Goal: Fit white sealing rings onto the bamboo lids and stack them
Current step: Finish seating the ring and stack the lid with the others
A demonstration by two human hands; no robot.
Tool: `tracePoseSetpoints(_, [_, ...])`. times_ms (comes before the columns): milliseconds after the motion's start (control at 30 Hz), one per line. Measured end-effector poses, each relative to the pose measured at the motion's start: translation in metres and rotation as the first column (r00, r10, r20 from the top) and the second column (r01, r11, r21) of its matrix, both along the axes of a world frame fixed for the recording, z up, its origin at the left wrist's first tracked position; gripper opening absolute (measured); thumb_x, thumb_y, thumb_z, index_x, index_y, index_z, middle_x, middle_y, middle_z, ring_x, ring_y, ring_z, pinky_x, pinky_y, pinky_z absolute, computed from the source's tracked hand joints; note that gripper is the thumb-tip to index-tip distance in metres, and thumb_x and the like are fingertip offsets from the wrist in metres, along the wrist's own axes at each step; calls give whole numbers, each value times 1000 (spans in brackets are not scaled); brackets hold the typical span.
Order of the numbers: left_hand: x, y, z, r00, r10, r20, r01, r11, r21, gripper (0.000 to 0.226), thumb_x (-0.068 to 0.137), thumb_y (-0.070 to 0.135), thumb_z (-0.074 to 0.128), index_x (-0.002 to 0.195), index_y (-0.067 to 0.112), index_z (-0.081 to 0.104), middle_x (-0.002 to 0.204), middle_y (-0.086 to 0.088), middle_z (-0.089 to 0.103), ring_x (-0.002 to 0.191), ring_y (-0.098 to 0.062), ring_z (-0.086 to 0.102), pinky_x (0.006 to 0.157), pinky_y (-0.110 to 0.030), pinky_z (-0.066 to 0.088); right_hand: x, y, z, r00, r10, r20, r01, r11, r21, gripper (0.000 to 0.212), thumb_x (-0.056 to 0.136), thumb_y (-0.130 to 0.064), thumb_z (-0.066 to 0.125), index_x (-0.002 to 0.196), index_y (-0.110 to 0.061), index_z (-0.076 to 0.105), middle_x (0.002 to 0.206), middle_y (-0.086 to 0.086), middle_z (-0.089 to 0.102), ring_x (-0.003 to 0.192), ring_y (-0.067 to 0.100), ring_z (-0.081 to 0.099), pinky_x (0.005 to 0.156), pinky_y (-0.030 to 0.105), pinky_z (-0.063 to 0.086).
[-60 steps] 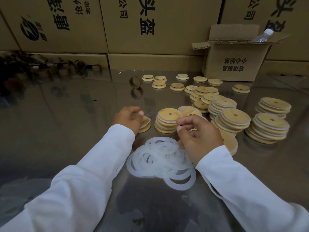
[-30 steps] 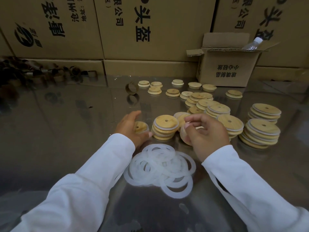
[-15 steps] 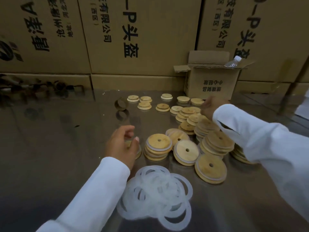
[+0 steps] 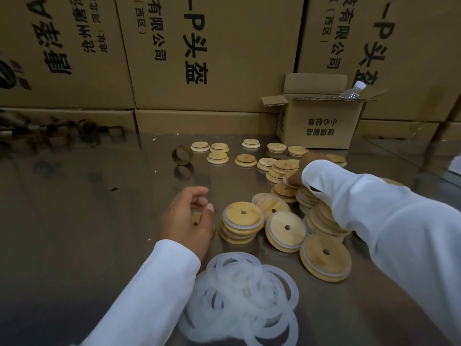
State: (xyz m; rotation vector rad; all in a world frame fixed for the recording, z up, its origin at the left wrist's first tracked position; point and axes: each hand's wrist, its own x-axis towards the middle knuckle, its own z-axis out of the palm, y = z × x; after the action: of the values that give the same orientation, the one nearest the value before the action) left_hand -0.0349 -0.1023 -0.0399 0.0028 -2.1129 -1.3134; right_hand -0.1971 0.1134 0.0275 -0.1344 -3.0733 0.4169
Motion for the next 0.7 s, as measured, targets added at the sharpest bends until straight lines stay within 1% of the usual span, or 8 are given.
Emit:
tracePoseSetpoints(133, [3,1,3,1000,-2,-5,2,1000,15,24,85,5,57,101,23,55,89,4,60,88,-8,57,81,-29,47,9,-6,7,990,8,-142,-10,1000,-13,45,75,-33,69,114,-13,56,95,5,58,84,24,54,70,30,44])
tracePoseSetpoints(200, [5,3,5,1000,-5,-11,6,1000,30,22,86,6,57,101,22,56,88,6,60,88,-7,57,81,-27,46,27,-15,15,940,116,-320,-172,973,-152,53,73,-35,72,118,-18,52,111,4,59,95,24,56,76,31,45])
tracePoseSetpoints(267, [7,5,9,1000,-29,-2,29,997,71,19,87,10,56,99,24,56,88,11,59,87,-2,55,78,-18,44,60,-23,20,839,232,-492,-395,882,-257,59,69,-37,76,120,-23,49,114,-1,58,102,18,55,82,29,45])
tracePoseSetpoints(367, [16,11,19,992,-128,-16,129,977,169,6,90,29,53,92,31,58,90,10,62,83,2,57,67,-3,41,121,-33,14,700,392,-597,-605,770,-204,64,66,-39,77,121,-29,46,112,-9,56,104,11,51,85,25,40])
tracePoseSetpoints(467, [26,17,27,948,-295,-121,313,932,182,28,82,38,44,94,20,62,83,8,66,78,2,60,67,-8,45,167,-36,-6,590,513,-623,-672,740,-28,68,64,-40,75,123,-28,45,115,-6,57,107,14,50,89,31,41])
tracePoseSetpoints(533, [32,21,28,929,-353,-114,368,916,160,20,82,33,52,91,19,63,76,11,69,74,2,62,65,-11,46,183,-36,-19,543,546,-637,-690,723,32,67,64,-39,75,123,-27,46,116,-6,58,105,14,52,86,32,43])
tracePoseSetpoints(600, [35,23,25,932,-351,-86,361,918,163,5,83,21,64,88,20,64,75,5,70,74,-7,65,65,-19,51,191,-36,-29,511,554,-657,-709,704,42,67,65,-39,74,124,-26,44,116,-5,59,104,10,51,85,28,43])
tracePoseSetpoints(700, [37,24,20,946,-320,-60,325,925,197,10,83,11,64,86,20,65,74,0,70,73,-12,66,67,-25,52,194,-32,-42,550,525,-649,-727,683,-64,75,66,-33,78,129,-31,37,121,-4,56,109,8,48,90,26,40])
